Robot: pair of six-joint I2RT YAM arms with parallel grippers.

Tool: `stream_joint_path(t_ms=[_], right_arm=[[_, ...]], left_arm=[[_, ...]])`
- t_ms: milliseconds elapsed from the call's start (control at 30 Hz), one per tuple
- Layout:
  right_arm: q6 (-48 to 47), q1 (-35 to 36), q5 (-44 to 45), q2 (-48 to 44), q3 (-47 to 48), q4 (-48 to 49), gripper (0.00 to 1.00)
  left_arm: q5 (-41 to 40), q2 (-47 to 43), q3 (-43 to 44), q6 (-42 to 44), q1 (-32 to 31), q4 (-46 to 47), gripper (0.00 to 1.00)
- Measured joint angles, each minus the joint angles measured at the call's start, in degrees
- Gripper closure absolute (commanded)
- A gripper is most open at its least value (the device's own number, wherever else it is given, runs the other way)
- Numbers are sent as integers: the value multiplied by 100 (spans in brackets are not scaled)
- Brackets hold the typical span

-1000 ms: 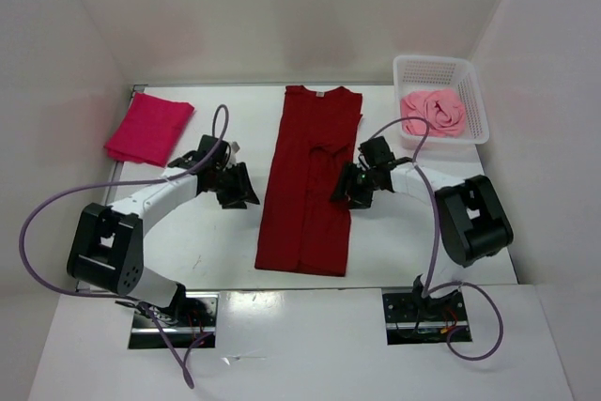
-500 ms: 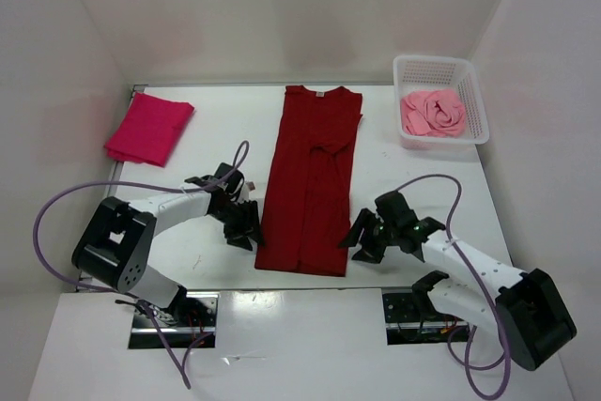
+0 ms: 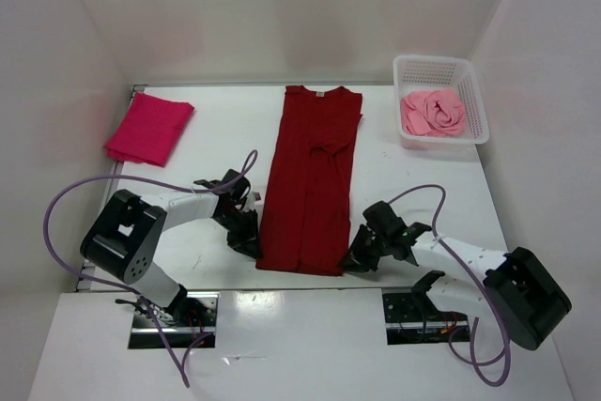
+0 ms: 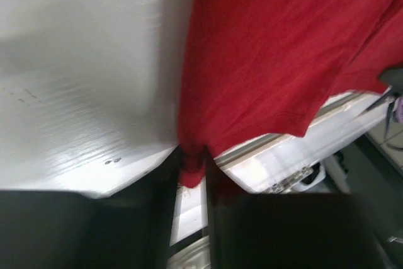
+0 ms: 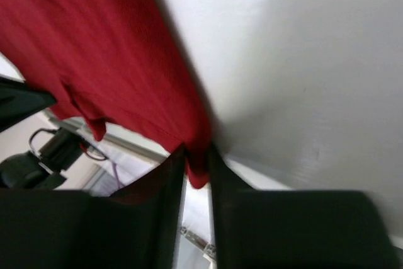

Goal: Fold and stack the t-shirts
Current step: Grab the bottom of the folded rectangular tshirt with both arms

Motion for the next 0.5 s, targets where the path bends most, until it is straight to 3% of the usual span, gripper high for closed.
stream_joint_path(t_ms=[33,100,133,367,500], right_arm=[[17,28,2,66,2,39,91],[35,87,-4,184,13,81,100],[61,144,2,219,50,70,100],[557,1530,111,-299,472,-492,100],[599,1349,13,-1078,920,-1364,100]], left_arm=[[24,4,0,4,-2,-2,87],[85,7,0,13,-24,-7,95],[133,7,0,37,-39,-20,100],[382,-579,-94,293,-52,-664,100],[525,-1491,79,291,313,-1414,100]])
